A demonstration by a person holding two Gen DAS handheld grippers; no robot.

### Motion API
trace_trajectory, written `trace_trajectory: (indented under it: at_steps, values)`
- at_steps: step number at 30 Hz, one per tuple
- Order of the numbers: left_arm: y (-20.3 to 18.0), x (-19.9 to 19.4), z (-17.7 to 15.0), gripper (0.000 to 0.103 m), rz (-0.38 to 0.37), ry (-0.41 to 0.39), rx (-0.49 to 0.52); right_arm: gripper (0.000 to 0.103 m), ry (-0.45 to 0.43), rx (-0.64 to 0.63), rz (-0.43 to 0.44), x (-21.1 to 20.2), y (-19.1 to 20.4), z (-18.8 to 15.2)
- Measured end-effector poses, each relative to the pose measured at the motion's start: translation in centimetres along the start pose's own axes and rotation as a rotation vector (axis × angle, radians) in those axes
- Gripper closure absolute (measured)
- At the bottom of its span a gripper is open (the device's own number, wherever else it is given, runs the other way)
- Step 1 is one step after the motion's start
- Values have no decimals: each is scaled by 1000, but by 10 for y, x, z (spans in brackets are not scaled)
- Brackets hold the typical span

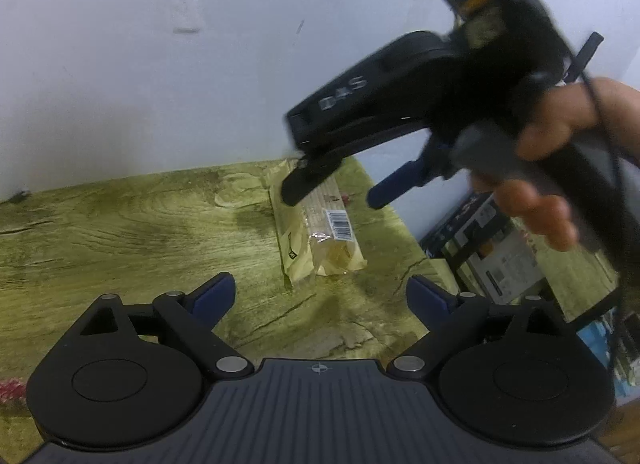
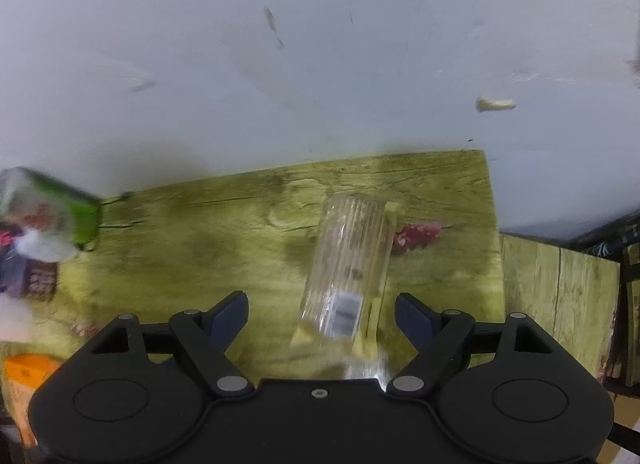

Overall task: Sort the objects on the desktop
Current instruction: 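Close the right tool around the clear wafer biscuit pack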

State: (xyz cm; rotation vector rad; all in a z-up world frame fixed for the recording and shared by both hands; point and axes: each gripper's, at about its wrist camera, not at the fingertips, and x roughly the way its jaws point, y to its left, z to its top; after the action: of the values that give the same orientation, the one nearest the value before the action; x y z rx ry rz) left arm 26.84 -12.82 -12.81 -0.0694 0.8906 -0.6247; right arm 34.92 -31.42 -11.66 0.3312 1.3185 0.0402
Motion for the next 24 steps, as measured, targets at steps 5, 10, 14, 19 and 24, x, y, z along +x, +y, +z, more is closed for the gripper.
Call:
trace_trajectory:
  at_steps: [5,10,14,19,24]
  values:
    - [7,14,-3,18,-27,20,-19,26,40,-2,-54,28,4,9]
    - [8,20,-3,19,-43,23,-20,43,66,5,-66,40,1,10]
    - [9,22,-2,19,-40,22,-28,55,51,11,-50,39,-4,9]
    - [10,23,1,19,-35,18,-30,57,42,50,45,34,-14,5]
    - [9,23,2,19,-29,13,-27,57,53,139,258,38,-26,3]
